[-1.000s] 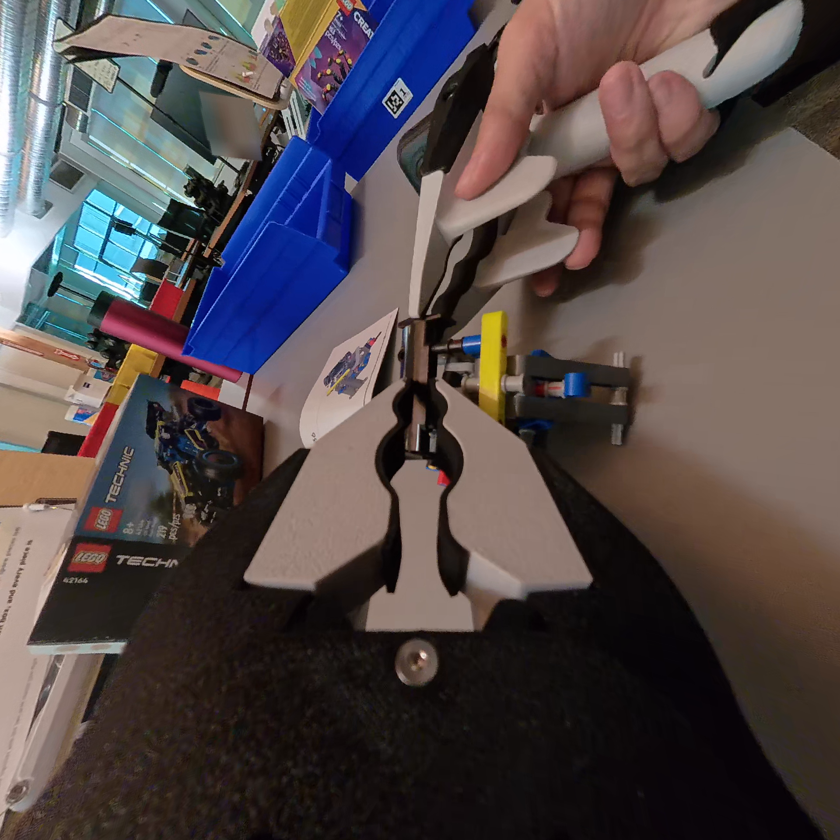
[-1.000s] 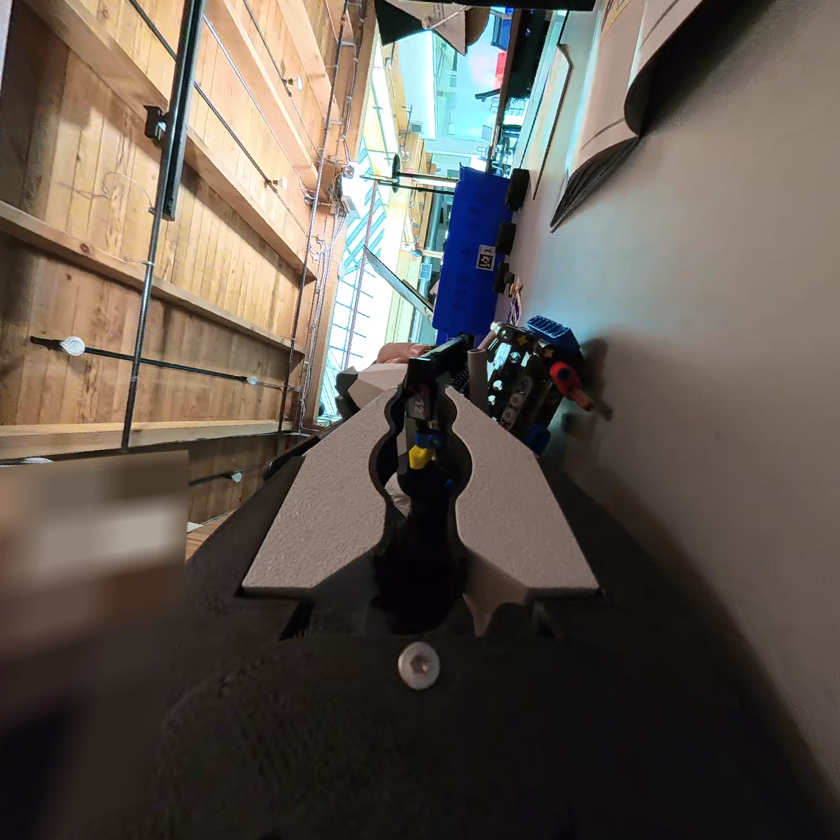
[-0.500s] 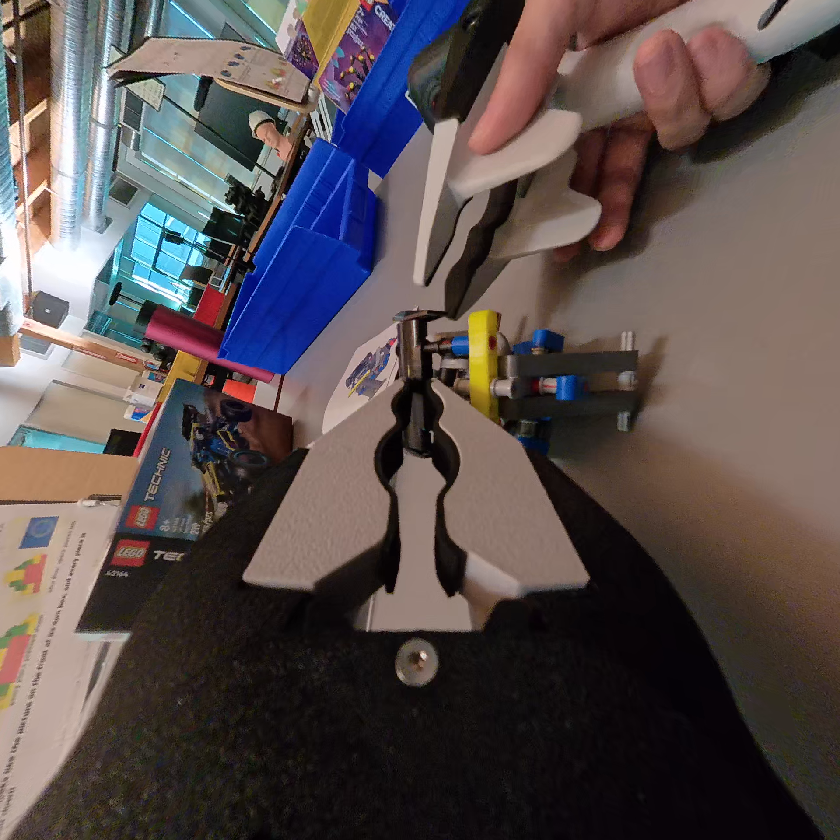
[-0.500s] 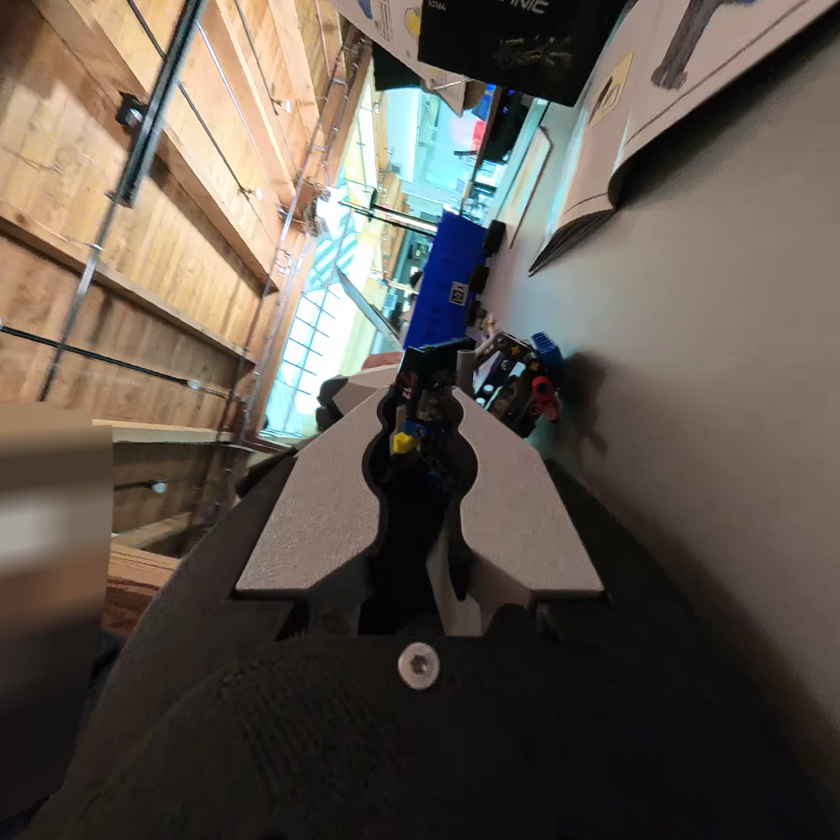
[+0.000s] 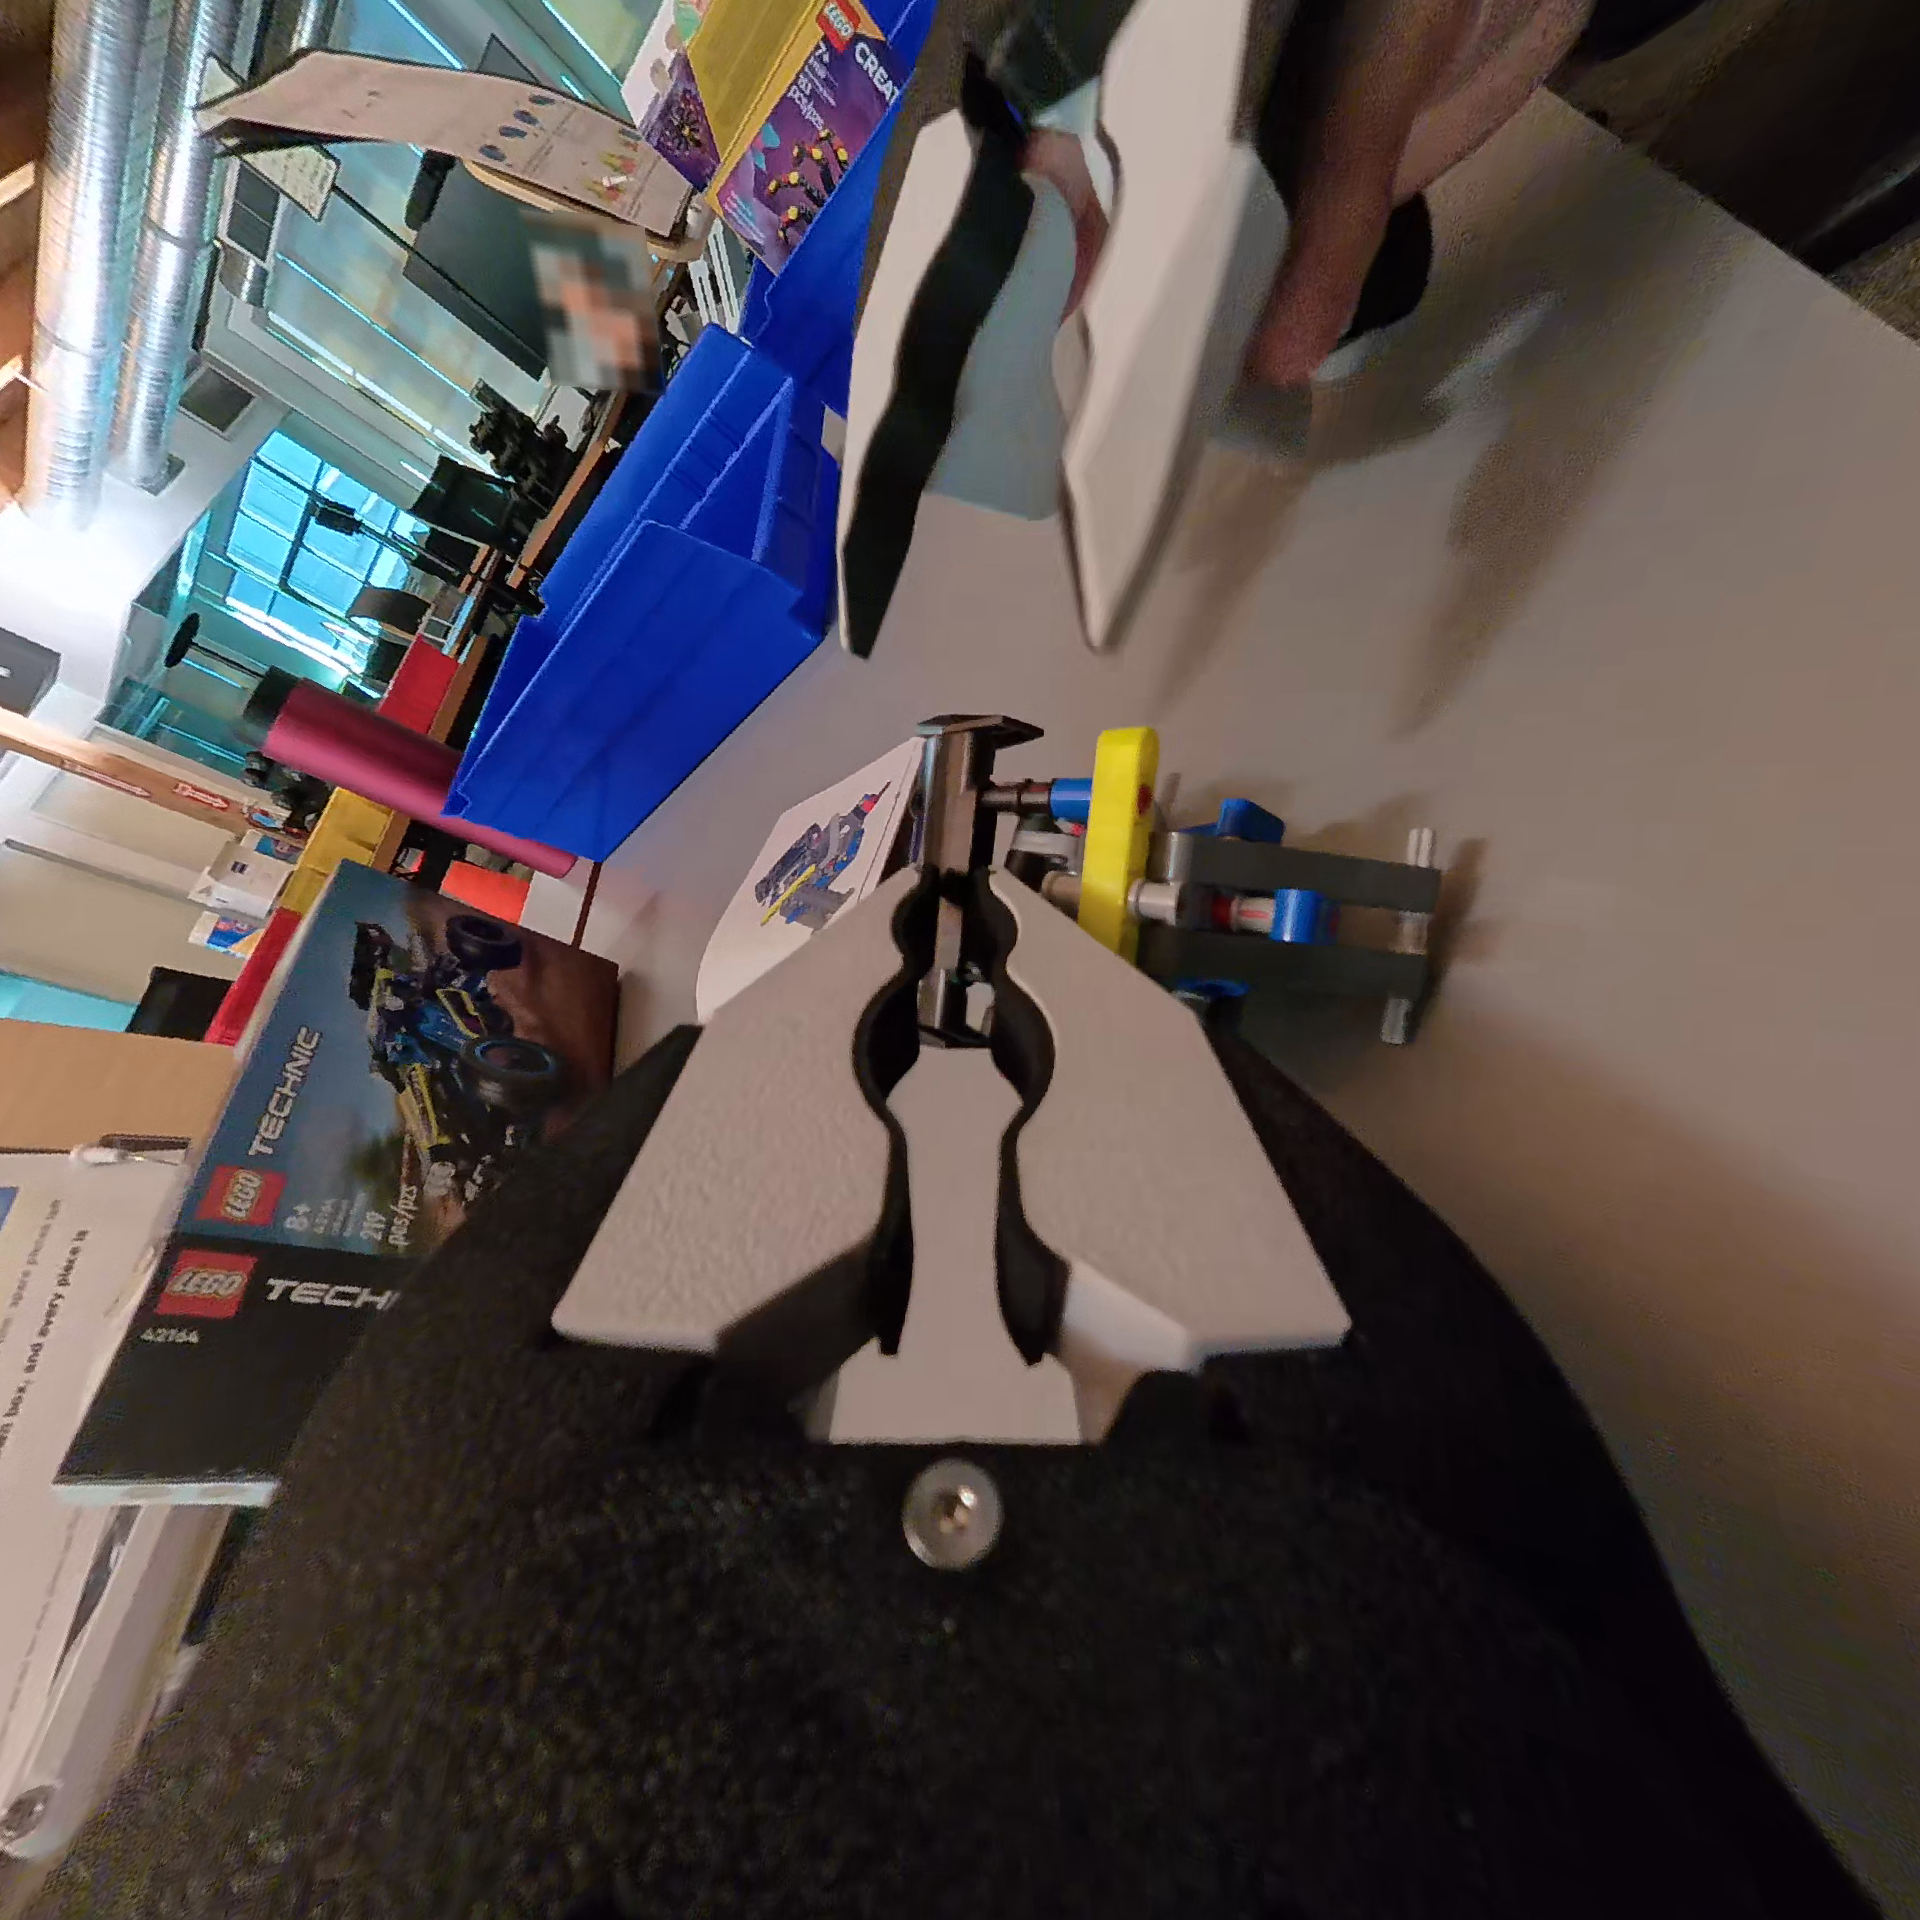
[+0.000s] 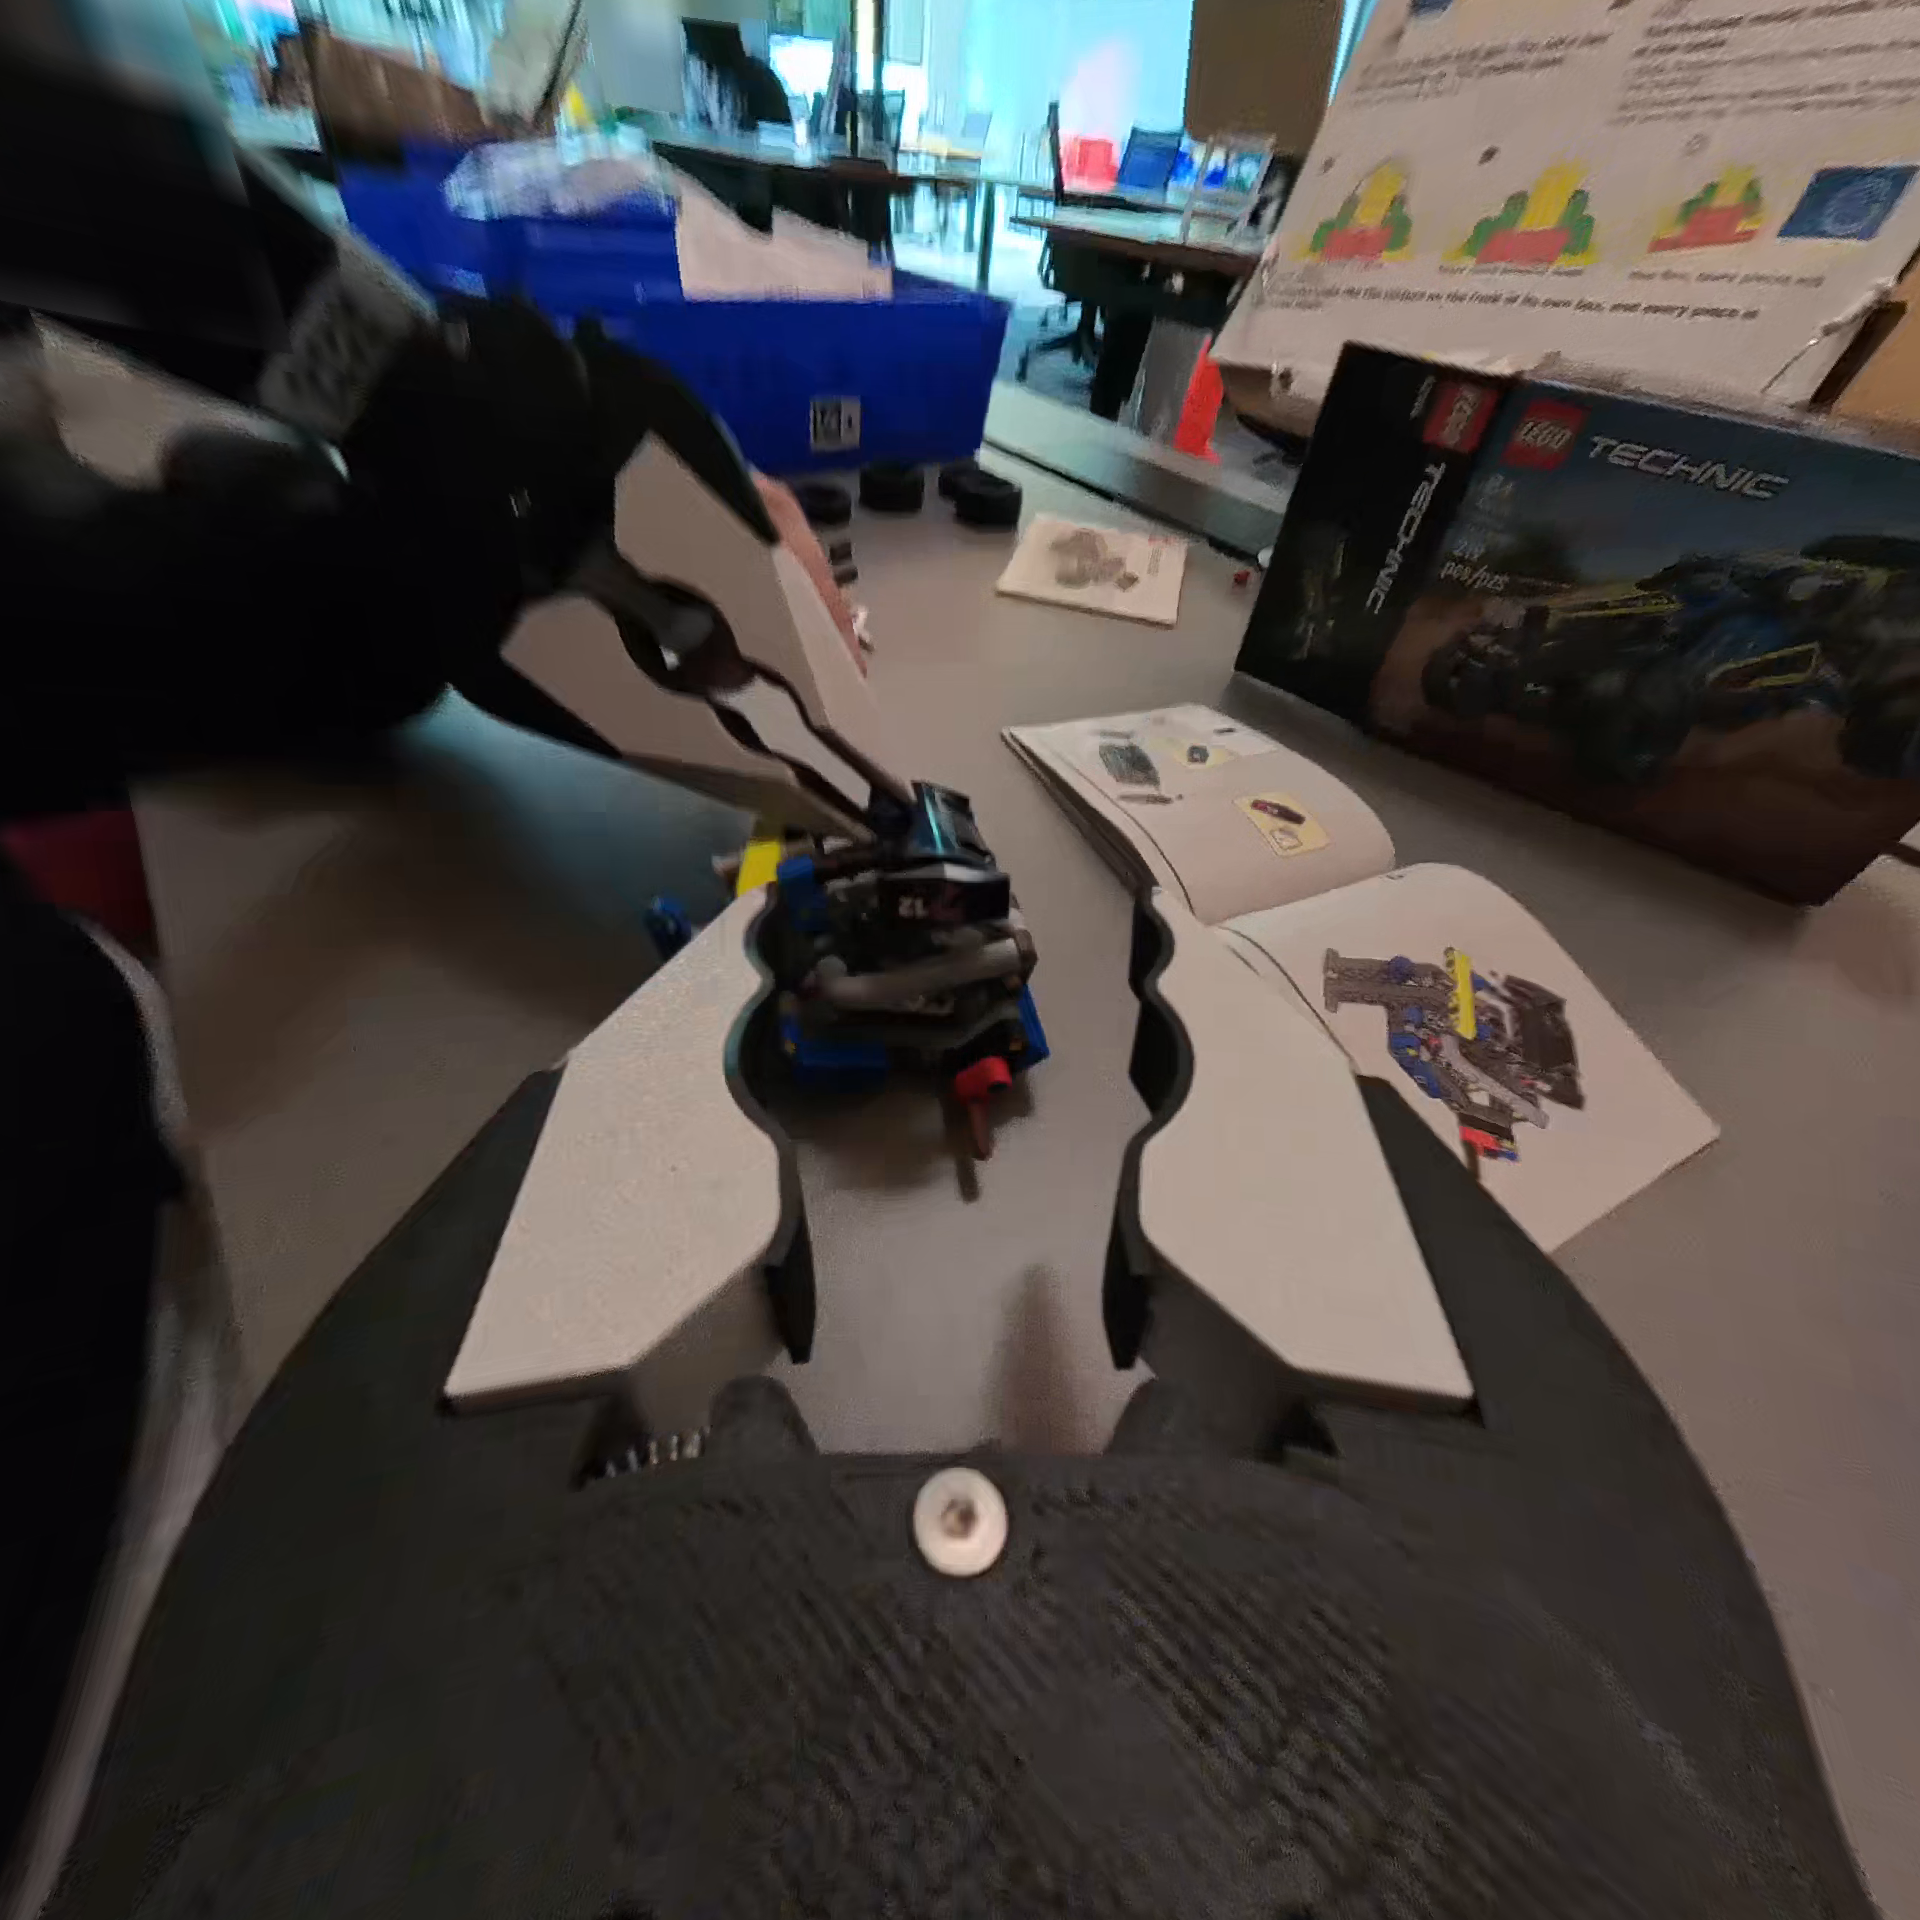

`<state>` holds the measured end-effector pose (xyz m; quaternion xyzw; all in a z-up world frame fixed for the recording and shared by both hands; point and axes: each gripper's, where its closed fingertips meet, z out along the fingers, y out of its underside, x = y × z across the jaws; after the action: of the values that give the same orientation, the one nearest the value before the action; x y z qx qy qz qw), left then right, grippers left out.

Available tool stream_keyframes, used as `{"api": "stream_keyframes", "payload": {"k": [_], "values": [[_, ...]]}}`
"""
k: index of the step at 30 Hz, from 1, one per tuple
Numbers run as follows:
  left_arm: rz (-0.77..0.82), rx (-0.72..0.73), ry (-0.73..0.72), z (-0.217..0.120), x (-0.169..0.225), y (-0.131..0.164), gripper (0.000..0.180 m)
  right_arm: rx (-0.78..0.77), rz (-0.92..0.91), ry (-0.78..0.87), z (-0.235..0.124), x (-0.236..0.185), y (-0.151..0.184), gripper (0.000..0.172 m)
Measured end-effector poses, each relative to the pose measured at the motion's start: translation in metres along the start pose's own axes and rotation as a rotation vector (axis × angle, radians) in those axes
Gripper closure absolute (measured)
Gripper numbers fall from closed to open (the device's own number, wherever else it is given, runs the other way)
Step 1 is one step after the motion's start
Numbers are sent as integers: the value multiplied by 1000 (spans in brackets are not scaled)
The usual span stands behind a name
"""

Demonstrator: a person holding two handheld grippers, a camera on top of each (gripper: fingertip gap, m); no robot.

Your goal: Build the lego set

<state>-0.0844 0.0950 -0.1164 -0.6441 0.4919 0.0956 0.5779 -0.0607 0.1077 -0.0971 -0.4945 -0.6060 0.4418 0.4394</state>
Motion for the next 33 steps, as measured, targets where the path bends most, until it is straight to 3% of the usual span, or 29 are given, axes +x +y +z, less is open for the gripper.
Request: {"api": "stream_keyframes", "payload": {"k": [3,6,10,14,17,20,33], "values": [[-12,-10,9,1,0,-1,177,-93,-29,-15,13,-1,15,104],[-15,-51,16,2,-3,2,177,-74,-13,-90,18,-6,13,113],[-71,-43,71,7,-1,-2,177,-61,-130,-127,18,-10,16,115],[-99,-53,129,13,3,-8,176,-56,-229,-115,12,-13,20,126],[-118,-68,146,17,3,-11,175,-62,-301,-94,7,-13,24,121],[-167,-72,153,20,3,-13,174,-53,-347,-42,3,-8,23,128],[-346,-30,153,8,-1,-18,171,-4,-278,-45,-8,-4,18,120]]}}
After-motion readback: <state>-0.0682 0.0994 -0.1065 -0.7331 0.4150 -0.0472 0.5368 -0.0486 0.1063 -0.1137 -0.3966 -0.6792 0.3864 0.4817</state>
